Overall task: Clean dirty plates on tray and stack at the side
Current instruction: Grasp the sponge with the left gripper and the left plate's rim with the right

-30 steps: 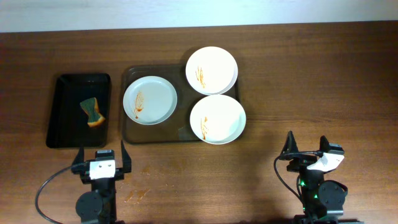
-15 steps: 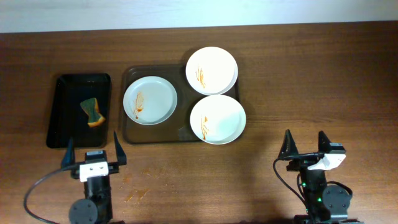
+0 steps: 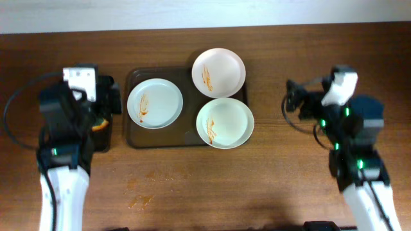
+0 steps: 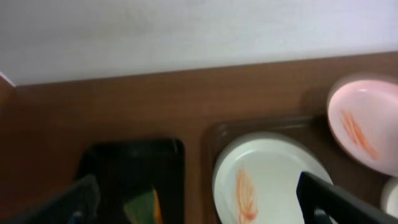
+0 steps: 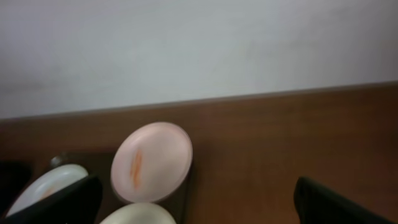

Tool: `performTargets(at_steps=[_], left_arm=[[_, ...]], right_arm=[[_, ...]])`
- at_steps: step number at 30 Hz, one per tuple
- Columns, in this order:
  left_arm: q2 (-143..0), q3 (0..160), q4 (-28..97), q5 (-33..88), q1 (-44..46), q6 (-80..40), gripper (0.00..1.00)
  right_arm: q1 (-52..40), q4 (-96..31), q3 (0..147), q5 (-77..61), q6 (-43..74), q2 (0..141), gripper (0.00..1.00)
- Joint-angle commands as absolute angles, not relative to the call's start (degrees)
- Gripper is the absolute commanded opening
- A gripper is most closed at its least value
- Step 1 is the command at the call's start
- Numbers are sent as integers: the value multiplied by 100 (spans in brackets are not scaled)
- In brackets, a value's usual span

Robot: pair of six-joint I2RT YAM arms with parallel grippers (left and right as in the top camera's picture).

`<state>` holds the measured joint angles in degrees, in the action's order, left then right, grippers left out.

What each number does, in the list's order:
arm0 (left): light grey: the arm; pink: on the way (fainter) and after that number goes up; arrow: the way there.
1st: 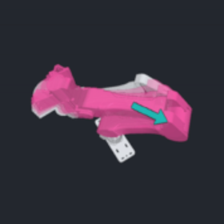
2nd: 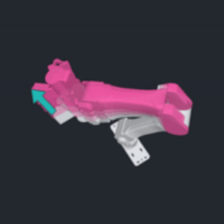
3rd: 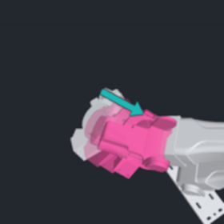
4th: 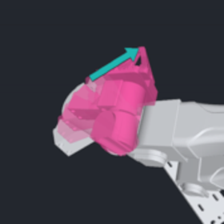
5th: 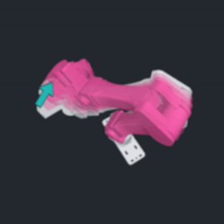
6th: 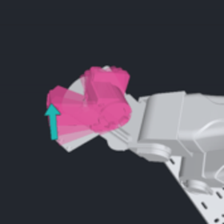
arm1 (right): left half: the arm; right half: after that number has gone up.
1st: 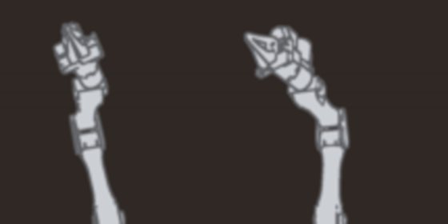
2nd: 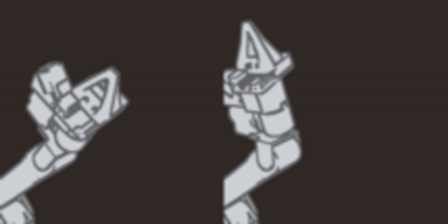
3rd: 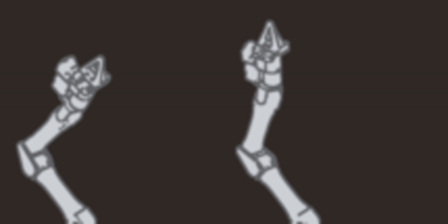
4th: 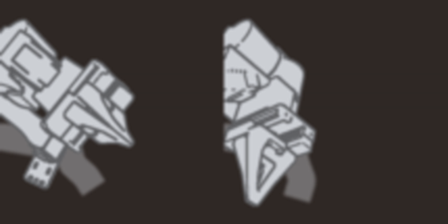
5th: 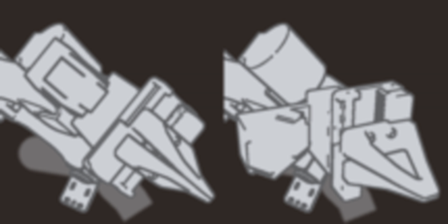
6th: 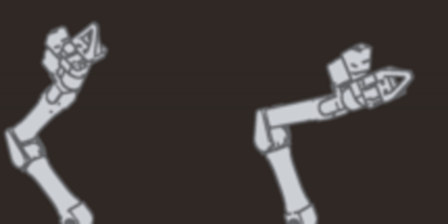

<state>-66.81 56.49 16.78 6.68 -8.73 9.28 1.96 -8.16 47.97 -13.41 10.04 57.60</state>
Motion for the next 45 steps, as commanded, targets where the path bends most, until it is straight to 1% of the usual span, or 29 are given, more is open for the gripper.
performTargets(at_steps=[1, 4, 7, 9, 11, 14, 16, 18, 20, 22, 23, 24, 25, 27, 29, 30, 31, 33, 37, 40, 42, 43, 45], left_arm=[[-7946, 7341, 2792, 1240, -856, 797, 99], [-8823, 8556, 3841, 1487, -858, 799, 99], [-9542, 9721, 4958, 1568, -856, 799, 99], [-9878, 10272, 5540, 2071, -856, 799, 99], [-9878, 10263, 5708, 2493, -856, 799, 99], [-9878, 10241, 5881, 2467, -856, 799, 99], [-9878, 10241, 5909, 2635, -854, 687, 99], [-9878, 10241, 6058, 2655, -851, 694, 99], [-9878, 10241, 6069, 2053, -854, 563, 99], [-9878, 10243, 6112, 718, -908, -663, 99], [-9891, 10243, 6180, 113, -965, -1142, 99], [-9904, 10241, 6235, -318, -1033, -1428, 99], [-9944, 10241, 6272, -548, -1131, -1498, 99], [-10051, 10237, 6316, -593, -1258, -1498, 99], [-10298, 10237, 6423, -777, -1380, -1929, 99], [-10427, 10237, 6482, -871, -1435, -2016, 99], [-10597, 10237, 6523, -886, -1492, -2014, 99], [-10768, 10237, 6541, -884, -1533, -2014, 99], [-11111, 10237, 6519, -888, -1533, -2012, 99], [-11155, 10237, 6499, -888, -1535, -2012, 99], [-11172, 10237, 6460, -1020, -1533, -2012, 99], [-11172, 10237, 6458, -1059, -1535, -2012, 99], [-11172, 10237, 6458, -1059, -1535, -2012, 99]], right_arm=[[222, -1706, 6453, -1997, 921, 7188, 98], [222, -2668, 7743, -2390, 701, 8108, 98], [108, -3859, 9052, -2399, 329, 8901, 98], [-158, -4617, 9963, -2379, 189, 9511, 98], [-405, -4598, 10171, -2397, 196, 9773, 98], [-720, -4324, 10167, -2373, 226, 9974, 98], [-1059, -3861, 10167, -2657, 672, 10191, 98], [-1450, -3697, 10171, -2318, 792, 10328, 98], [-1940, -3667, 10294, -1750, 1052, 10554, 98], [-2261, -3723, 10512, -1514, 1413, 10866, 99], [-2377, -3719, 10630, -1516, 1675, 11050, 96], [-2482, -3701, 10733, -1514, 1857, 11244, 91], [-2620, -3723, 10908, -1433, 2060, 11550, 88], [-2812, -3715, 11109, -1313, 2362, 12062, 81], [-3004, -3701, 11212, -1170, 2637, 12529, 72], [-3083, -3697, 11222, -1079, 2742, 12685, 70], [-3162, -3701, 11220, -950, 2821, 12822, 65], [-3247, -3704, 11222, -829, 2926, 12967, 63], [-3341, -3704, 11220, -779, 3098, 13299, 56], [-3400, -3789, 11220, -985, 3356, 13585, 48], [-3422, -3767, 11220, -821, 3516, 13714, 41], [-3422, -3756, 11220, -764, 3581, 13756, 39], [-3422, -3618, 11220, -777, 3656, 13880, 38]])
